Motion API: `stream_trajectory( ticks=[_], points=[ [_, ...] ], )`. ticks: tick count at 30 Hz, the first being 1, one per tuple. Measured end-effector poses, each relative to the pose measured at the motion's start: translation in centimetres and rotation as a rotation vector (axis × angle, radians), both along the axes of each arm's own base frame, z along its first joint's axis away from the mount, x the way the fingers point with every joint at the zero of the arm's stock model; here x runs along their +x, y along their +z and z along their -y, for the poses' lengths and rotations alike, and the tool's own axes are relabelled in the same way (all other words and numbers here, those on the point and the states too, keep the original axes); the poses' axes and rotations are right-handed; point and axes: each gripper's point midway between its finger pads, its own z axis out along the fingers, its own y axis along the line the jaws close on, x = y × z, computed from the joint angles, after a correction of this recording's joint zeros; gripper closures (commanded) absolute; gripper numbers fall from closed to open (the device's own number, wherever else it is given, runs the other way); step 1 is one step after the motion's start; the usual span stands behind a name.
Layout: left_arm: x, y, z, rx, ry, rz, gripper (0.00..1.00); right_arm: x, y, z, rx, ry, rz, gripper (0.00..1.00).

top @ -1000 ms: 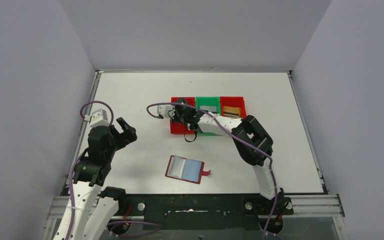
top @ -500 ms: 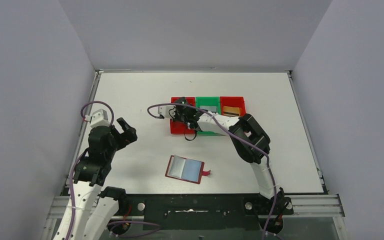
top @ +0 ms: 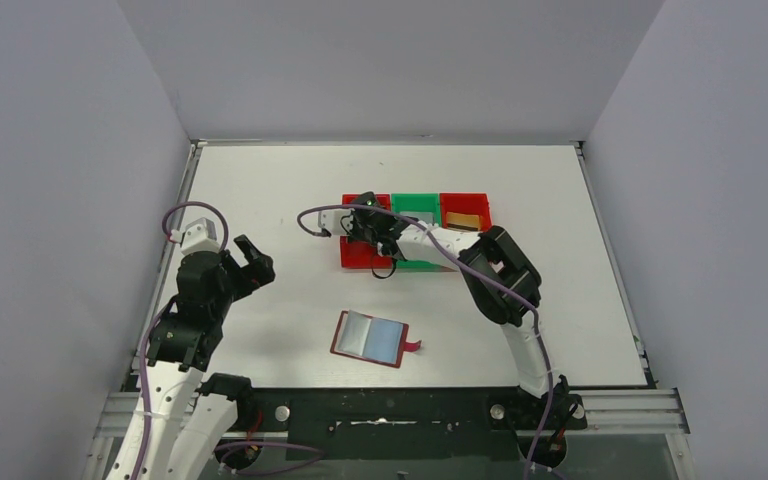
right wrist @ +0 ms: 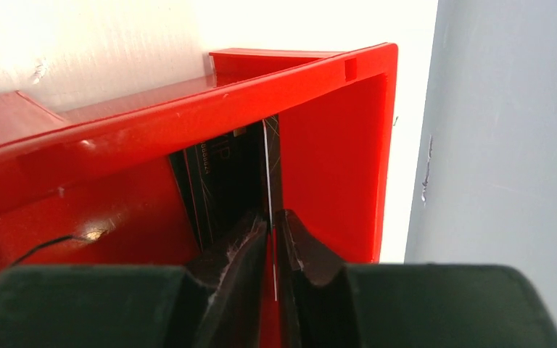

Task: Take the credit cards out of the card holder

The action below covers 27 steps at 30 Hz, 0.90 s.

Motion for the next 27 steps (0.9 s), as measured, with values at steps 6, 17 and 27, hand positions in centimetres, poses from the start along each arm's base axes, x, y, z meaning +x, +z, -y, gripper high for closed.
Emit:
stream_trajectory(
  ticks=[6, 17, 27],
  points=[
    [0.0, 0.0, 0.0, -0.001, -0.002, 0.001, 0.08, 0.0, -1.0, 0.2, -0.010, 0.006, -0.017, 0.76],
    [0.0, 0.0, 0.0, -0.001, -0.002, -0.001, 0.08, 0.1, -1.1, 0.2, 0.010, 0.001, -0.031, 0.60],
    [0.0, -0.1, 0.1, -0.003, -0.006, -0.001, 0.08, 0.3, -1.2, 0.4, 0.054, -0.023, -0.057, 0.49]
  ],
)
